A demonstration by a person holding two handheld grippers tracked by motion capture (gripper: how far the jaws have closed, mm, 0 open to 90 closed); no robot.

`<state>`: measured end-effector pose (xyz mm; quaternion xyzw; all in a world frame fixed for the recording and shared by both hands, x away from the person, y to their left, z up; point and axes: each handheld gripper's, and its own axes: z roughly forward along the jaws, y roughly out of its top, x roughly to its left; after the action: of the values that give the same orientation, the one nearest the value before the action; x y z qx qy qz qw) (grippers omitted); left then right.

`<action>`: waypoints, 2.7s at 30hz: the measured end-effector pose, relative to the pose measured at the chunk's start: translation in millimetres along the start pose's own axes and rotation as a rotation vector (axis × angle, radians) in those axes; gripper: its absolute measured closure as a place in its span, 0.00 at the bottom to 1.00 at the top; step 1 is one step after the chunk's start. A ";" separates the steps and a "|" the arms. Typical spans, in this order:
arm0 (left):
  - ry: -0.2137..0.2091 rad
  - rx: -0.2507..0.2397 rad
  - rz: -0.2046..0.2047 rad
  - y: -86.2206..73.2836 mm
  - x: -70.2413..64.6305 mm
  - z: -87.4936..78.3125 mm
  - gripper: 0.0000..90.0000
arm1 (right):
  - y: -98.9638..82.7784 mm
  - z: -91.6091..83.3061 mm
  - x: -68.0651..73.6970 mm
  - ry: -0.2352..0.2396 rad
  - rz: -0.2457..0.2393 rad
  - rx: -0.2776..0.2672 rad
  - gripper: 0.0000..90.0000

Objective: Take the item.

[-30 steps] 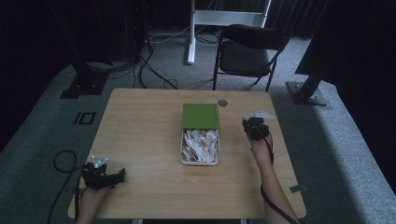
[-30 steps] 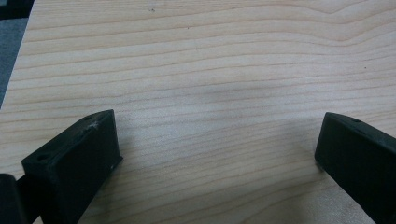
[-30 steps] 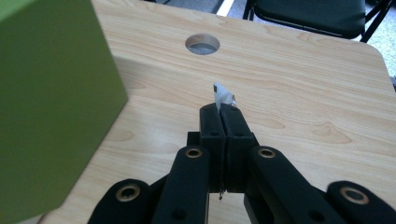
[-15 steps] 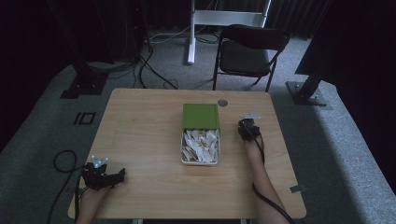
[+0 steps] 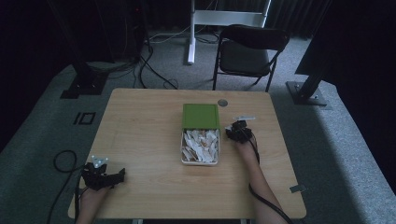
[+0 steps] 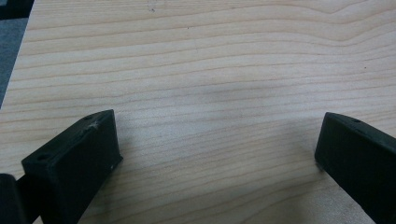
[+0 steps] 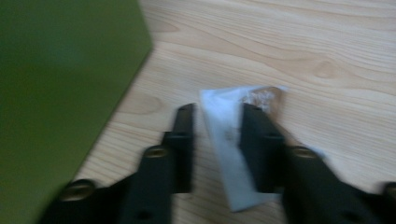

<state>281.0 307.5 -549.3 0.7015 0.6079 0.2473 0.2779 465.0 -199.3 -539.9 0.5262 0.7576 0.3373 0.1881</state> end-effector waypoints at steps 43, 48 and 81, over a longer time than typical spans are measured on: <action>0.000 0.000 0.000 0.0 0.0 0.0 0.01 | -62.0 -74.8 -35.7 -0.103 0.117 -0.018 0.14; 0.000 0.000 0.000 0.0 0.0 0.0 0.01 | -72.0 -82.3 -38.4 -0.106 0.126 -0.018 0.14; 0.001 0.001 0.000 0.0 0.0 0.0 0.01 | -144.5 -135.2 -29.4 -0.121 0.002 -0.076 0.14</action>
<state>281.0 307.5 -549.3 0.7014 0.6081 0.2474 0.2776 292.6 -300.3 -549.6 0.5387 0.7311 0.3336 0.2530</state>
